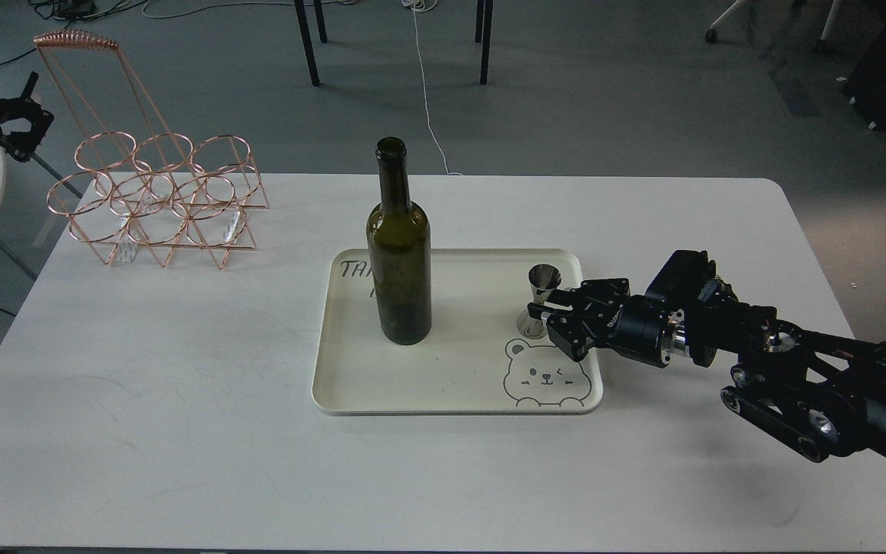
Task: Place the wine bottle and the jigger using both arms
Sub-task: 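Reach the right gripper toward the steel jigger on the tray, then close the right gripper on the jigger and lift it, then carry the jigger off the tray and set it on the table, then open the right gripper and withdraw it from the jigger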
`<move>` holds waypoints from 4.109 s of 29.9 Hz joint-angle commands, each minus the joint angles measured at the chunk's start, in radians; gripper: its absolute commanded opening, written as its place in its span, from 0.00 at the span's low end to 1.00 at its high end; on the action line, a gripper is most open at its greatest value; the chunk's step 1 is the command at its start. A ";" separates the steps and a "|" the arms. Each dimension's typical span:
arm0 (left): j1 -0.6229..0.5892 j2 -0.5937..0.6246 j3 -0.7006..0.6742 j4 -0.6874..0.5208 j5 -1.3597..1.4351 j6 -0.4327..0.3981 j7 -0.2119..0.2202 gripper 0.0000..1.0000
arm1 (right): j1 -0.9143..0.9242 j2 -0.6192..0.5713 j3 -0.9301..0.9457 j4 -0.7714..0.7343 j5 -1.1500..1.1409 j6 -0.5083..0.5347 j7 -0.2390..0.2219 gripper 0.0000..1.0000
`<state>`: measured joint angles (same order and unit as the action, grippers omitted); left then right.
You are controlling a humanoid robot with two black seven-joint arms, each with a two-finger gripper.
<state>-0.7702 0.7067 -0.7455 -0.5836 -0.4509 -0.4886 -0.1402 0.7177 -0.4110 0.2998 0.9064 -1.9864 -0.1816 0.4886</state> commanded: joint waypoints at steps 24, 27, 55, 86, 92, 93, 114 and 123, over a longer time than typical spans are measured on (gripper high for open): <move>-0.009 0.005 0.001 0.005 0.000 0.000 -0.001 0.99 | 0.040 0.067 -0.044 -0.066 0.000 0.007 0.000 0.23; -0.009 0.005 0.001 0.005 0.000 0.000 -0.001 0.99 | 0.051 0.069 -0.057 -0.077 0.000 0.005 0.000 0.15; -0.012 0.014 0.003 -0.004 0.001 0.000 0.002 0.99 | -0.125 -0.265 0.071 -0.058 0.219 -0.268 0.000 0.01; -0.014 0.023 0.001 -0.007 0.015 0.000 0.004 0.99 | -0.234 -0.255 0.055 -0.115 0.311 -0.307 0.000 0.25; -0.034 0.025 0.001 -0.007 0.015 0.000 0.004 0.99 | -0.242 -0.264 0.042 -0.109 0.345 -0.307 0.000 0.32; -0.035 0.025 0.001 -0.007 0.015 0.000 0.004 0.99 | -0.242 -0.265 0.042 -0.104 0.345 -0.307 0.000 0.36; -0.029 0.080 0.014 -0.057 0.149 0.000 0.016 0.99 | -0.230 -0.566 0.061 0.149 0.566 -0.307 0.000 0.97; -0.026 0.292 0.149 -0.389 0.348 0.000 0.005 0.99 | 0.050 -0.562 0.058 0.098 0.902 -0.162 0.000 0.97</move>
<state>-0.7952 0.9345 -0.6170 -0.8576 -0.1673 -0.4888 -0.1325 0.6773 -0.9886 0.3548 1.0345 -1.1790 -0.4421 0.4884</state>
